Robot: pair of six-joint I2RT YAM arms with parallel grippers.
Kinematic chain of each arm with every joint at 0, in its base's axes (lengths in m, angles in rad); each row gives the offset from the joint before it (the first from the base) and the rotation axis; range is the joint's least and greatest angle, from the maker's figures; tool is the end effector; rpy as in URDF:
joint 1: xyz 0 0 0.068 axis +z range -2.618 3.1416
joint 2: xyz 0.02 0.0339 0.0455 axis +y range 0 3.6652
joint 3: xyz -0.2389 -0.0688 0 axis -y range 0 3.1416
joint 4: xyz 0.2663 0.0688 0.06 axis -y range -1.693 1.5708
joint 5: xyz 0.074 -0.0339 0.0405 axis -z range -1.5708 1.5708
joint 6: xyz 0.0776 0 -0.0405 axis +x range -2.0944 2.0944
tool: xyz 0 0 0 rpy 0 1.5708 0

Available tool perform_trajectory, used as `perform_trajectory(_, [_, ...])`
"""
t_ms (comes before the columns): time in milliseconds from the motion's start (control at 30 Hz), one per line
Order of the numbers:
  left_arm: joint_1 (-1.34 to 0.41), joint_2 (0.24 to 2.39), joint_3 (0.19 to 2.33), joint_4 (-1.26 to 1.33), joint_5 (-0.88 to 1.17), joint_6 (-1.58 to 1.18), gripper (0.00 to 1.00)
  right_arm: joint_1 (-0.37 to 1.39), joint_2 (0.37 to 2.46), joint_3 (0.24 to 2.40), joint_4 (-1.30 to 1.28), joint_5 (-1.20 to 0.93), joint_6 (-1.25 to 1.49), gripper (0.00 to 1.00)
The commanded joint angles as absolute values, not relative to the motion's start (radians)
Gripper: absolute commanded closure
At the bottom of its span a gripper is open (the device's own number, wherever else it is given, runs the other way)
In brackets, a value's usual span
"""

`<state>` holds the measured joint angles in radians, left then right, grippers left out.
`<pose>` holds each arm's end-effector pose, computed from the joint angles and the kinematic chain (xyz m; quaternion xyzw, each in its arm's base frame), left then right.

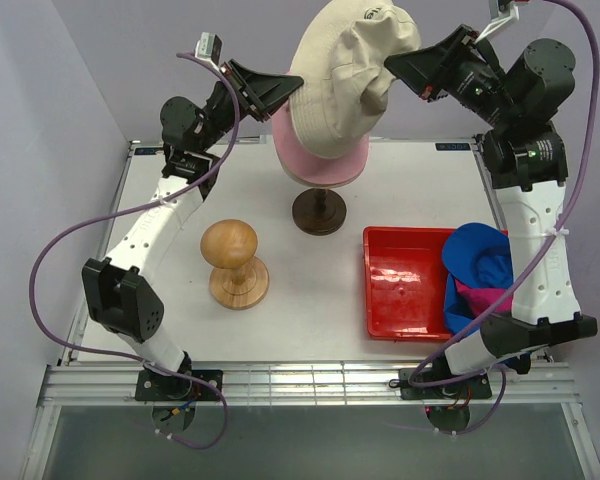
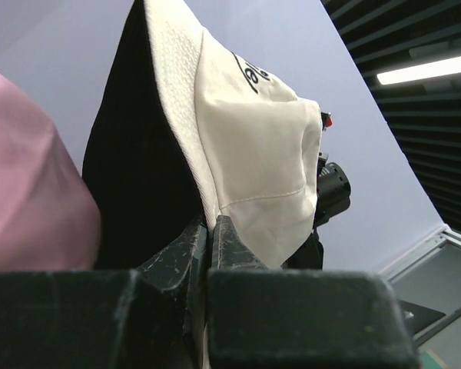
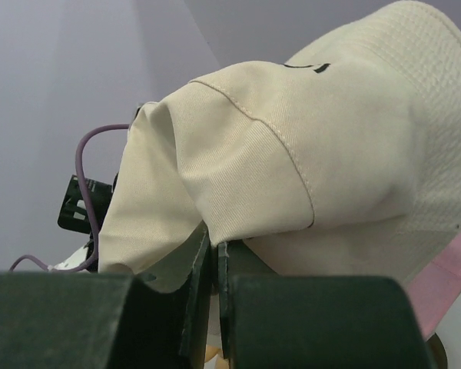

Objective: Stack the hats

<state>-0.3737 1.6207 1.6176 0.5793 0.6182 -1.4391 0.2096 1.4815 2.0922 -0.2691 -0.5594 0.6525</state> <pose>0.3685 -0.1928 0.4860 -0.0005 0.5273 -0.7486 0.4020 0.2987 0.1056 0.6001 -0.0983 0.5902 0.4727 0.6469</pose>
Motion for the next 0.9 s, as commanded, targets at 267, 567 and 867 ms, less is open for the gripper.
perform_trajectory(267, [-0.287,1.718,1.698,0.633,0.624,-1.43,1.0,0.225,1.566,2.138,-0.195,-0.469,0.696,0.92])
perform_trajectory(567, [-0.249,1.7,1.605,0.721,0.601,-1.44,1.0,0.279,1.595,2.112,-0.175,-0.414,0.673,0.92])
perform_trajectory(867, [-0.222,1.655,1.471,0.779,0.551,-1.437,1.0,0.328,1.634,2.115,-0.205,-0.336,0.635,0.89])
